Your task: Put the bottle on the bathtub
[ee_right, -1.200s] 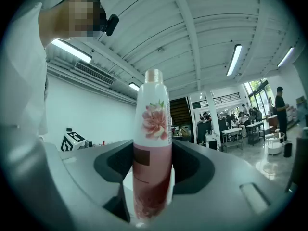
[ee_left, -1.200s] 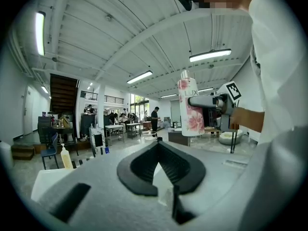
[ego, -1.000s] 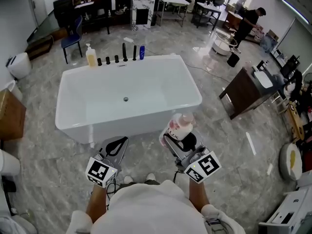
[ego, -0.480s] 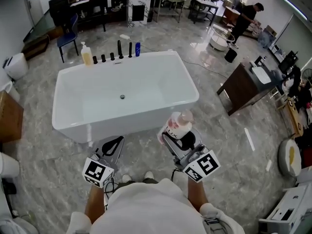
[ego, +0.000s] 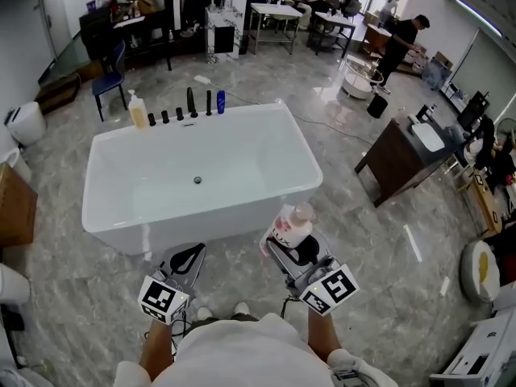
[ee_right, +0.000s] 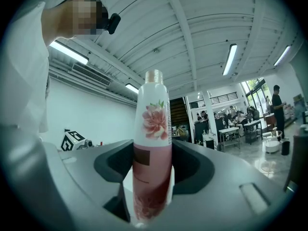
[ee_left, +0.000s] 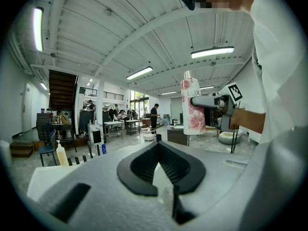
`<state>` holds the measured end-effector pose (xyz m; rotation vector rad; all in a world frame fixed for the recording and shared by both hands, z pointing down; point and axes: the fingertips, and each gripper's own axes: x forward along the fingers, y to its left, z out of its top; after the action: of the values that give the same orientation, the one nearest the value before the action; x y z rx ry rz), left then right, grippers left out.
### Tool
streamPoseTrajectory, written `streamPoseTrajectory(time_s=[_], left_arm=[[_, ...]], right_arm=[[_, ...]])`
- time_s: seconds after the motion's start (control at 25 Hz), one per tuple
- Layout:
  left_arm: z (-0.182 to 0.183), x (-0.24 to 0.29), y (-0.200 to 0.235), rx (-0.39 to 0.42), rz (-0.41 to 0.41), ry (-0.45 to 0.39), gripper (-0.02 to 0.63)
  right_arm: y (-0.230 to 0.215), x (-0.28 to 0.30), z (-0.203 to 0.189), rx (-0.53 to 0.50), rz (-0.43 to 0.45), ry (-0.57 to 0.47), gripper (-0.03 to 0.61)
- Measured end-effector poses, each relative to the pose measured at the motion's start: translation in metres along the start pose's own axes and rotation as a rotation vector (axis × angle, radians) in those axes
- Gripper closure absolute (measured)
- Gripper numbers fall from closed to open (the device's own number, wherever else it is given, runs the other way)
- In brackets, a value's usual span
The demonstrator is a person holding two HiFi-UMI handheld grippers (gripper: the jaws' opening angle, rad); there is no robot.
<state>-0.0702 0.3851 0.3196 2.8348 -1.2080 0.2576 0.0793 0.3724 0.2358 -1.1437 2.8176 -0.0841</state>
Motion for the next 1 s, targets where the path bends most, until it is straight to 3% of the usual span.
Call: streamPoseTrajectory(time_s=[0.8, 1.0], left_arm=[[-0.008, 0.053, -0.008, 0.020, 0.013, 0.044, 0.617], [-0.009, 0.068, 0.014, 0.028, 0.023, 0.042, 0.617]], right_arm=[[-0.059, -0.014, -0.011, 0.028, 0.011, -0.024, 0.334], [-0.077, 0.004, -0.013, 0.030, 0.008, -0.037, 0.334]])
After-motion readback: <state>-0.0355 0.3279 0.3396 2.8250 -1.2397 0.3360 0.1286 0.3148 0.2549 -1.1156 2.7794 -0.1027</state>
